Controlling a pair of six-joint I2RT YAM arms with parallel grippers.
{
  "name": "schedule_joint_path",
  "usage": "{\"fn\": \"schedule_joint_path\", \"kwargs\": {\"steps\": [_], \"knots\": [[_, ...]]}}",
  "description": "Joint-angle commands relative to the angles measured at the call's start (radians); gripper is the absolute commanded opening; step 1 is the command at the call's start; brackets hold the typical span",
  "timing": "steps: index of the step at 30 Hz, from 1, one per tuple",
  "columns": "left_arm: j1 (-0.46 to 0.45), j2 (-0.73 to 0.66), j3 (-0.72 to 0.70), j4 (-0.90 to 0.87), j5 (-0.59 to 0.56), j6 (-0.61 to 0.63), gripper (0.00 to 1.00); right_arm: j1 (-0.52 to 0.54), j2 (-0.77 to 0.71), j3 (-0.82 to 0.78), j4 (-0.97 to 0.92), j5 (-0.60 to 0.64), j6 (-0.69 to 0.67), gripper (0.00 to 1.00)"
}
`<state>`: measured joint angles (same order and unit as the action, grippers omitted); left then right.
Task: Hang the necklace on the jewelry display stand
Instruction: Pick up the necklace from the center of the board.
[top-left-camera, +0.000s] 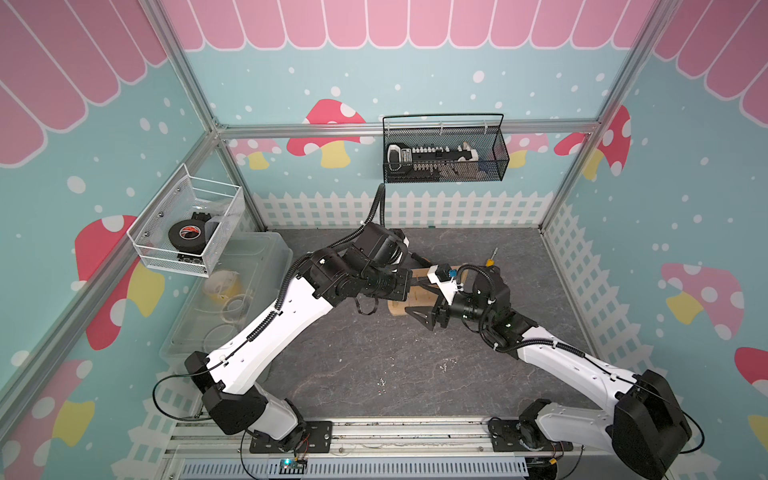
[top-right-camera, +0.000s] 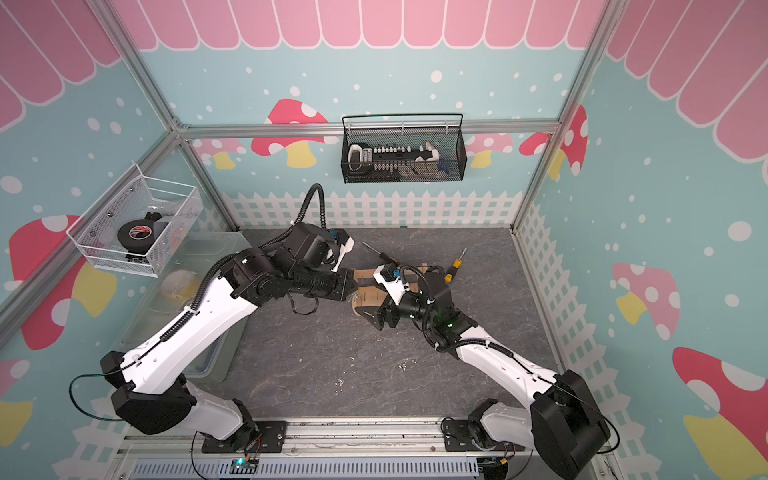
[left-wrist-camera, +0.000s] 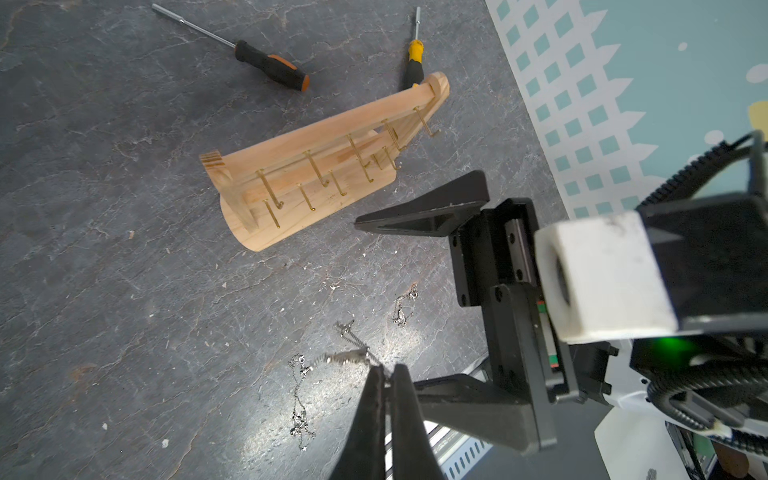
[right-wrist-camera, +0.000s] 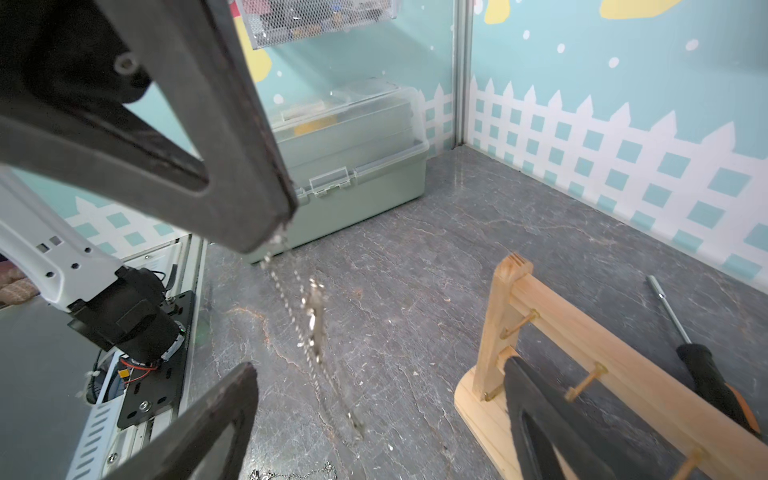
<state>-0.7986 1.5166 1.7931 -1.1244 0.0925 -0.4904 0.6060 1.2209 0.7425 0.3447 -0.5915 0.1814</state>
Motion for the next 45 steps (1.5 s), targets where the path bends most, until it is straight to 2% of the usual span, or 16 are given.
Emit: {"fn": "schedule_joint_path", "kwargs": {"steps": [1,5,10,13,17,22,25,30,37,40,45], "knots": [[-0.011,0.017,0.029,-0.022,0.011,-0.001,0.03,0.016,0.020,0.032,0.053,-0.037,-0.045,0.91],[-0.016,0.016,0.033,-0.022,0.008,0.000,0.03,0.020,0.037,0.035,0.074,-0.050,-0.039,0.80],[-0.016,0.014,0.044,-0.022,-0.002,0.006,0.03,0.028,0.052,0.051,0.064,-0.091,-0.033,0.57],[-0.017,0.015,0.049,-0.022,-0.004,0.009,0.02,0.034,0.062,0.054,0.065,-0.092,-0.028,0.53],[-0.016,0.011,0.050,-0.022,-0.029,0.013,0.02,0.042,0.067,0.055,0.055,-0.085,-0.021,0.38],[-0.014,0.007,0.055,-0.020,-0.053,0.016,0.01,0.044,0.063,0.051,0.038,-0.071,-0.019,0.35],[-0.012,0.011,0.057,-0.022,-0.050,0.018,0.01,0.046,0.065,0.053,0.037,-0.067,-0.013,0.28],[-0.008,0.004,0.047,-0.021,-0.061,0.016,0.01,0.048,0.060,0.049,0.030,-0.060,-0.009,0.25],[-0.002,0.005,0.030,-0.022,-0.051,0.017,0.01,0.049,0.052,0.047,0.025,-0.047,-0.008,0.28],[-0.002,0.002,0.022,-0.022,-0.051,0.018,0.01,0.050,0.039,0.048,0.004,-0.015,-0.027,0.37],[0.002,-0.007,0.008,-0.022,-0.055,0.015,0.00,0.049,0.015,0.059,-0.063,0.029,-0.069,0.45]]}}
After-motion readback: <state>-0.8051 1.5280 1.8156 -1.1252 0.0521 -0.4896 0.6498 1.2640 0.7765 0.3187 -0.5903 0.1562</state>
